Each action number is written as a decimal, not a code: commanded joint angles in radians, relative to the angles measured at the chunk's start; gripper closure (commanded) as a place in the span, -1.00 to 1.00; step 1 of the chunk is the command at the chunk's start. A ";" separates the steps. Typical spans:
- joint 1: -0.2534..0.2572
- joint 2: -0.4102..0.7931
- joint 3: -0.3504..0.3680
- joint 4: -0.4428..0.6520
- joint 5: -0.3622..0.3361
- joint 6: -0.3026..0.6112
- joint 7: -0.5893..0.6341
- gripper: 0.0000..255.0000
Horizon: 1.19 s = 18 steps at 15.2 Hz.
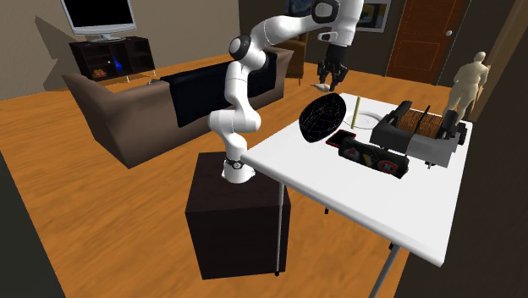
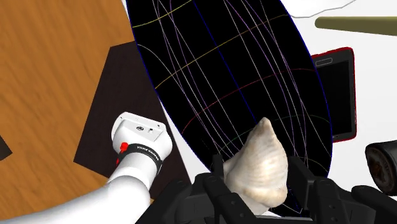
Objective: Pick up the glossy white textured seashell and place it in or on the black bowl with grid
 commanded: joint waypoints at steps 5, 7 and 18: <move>0.028 -0.046 0.007 -0.098 0.029 0.060 -0.002 1.00; 0.037 -0.060 0.008 -0.134 0.037 0.083 -0.007 1.00; 0.060 -0.097 0.018 -0.227 0.060 0.143 -0.017 1.00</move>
